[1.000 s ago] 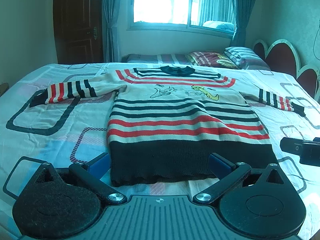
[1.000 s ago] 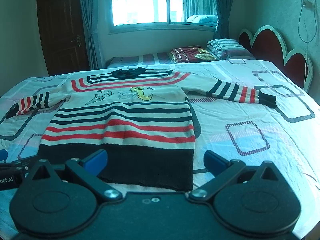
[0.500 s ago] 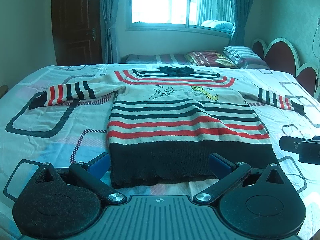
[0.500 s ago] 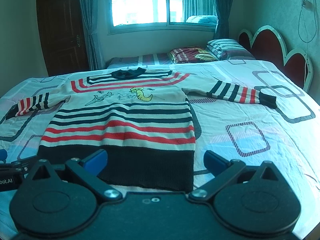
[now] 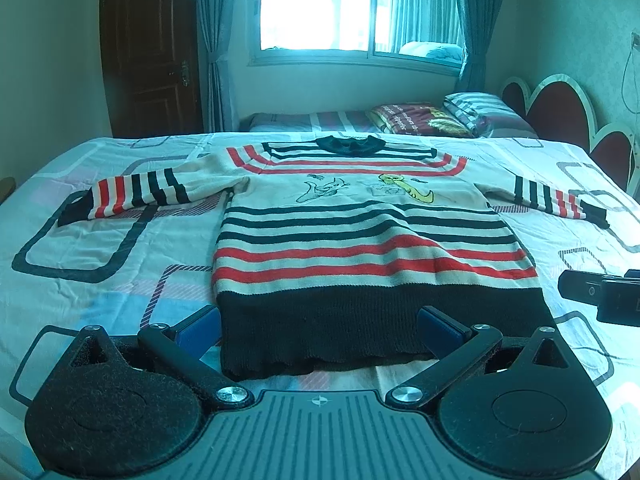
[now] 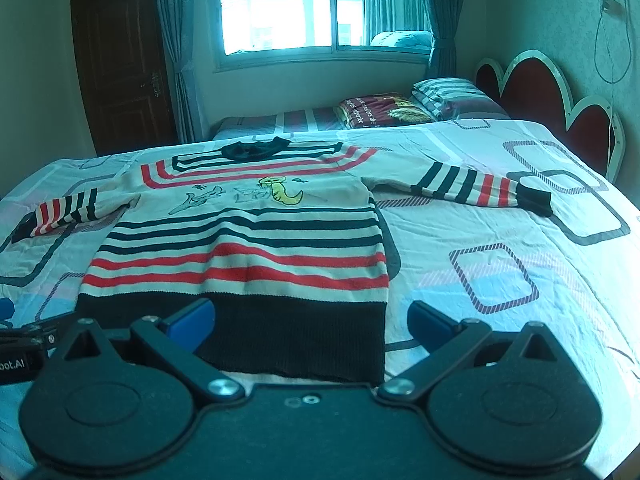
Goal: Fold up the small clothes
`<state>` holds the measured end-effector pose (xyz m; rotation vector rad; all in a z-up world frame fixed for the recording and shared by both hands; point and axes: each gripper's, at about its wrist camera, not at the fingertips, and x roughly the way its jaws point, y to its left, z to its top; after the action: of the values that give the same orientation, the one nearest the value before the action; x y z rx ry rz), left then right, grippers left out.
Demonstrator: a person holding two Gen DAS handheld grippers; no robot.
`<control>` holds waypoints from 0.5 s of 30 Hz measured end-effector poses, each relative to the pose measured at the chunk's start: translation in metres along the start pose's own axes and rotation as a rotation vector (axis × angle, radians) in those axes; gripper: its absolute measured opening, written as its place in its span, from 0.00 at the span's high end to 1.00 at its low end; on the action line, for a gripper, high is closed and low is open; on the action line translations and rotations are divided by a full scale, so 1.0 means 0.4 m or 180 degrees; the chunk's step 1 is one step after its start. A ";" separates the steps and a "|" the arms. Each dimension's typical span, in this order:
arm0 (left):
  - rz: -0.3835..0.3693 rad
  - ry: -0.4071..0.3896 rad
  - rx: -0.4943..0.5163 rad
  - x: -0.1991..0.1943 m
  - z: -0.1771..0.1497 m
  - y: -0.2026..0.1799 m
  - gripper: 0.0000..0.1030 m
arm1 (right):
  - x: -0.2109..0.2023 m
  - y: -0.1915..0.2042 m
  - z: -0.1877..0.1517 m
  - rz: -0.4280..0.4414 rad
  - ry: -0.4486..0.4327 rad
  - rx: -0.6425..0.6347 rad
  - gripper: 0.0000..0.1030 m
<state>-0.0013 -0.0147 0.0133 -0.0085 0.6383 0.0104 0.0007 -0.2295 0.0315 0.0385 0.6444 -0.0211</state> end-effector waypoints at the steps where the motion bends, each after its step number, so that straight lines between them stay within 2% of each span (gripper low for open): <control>1: 0.0001 0.0002 -0.0001 0.001 0.000 -0.001 0.00 | 0.000 0.000 0.000 0.0000 0.0001 -0.0002 0.01; 15: -0.0017 0.0020 0.0008 0.004 -0.004 -0.004 0.00 | 0.005 0.003 -0.002 -0.0004 0.0020 0.0001 0.01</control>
<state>-0.0009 -0.0163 0.0109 -0.0080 0.6444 0.0044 0.0018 -0.2281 0.0300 0.0385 0.6508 -0.0223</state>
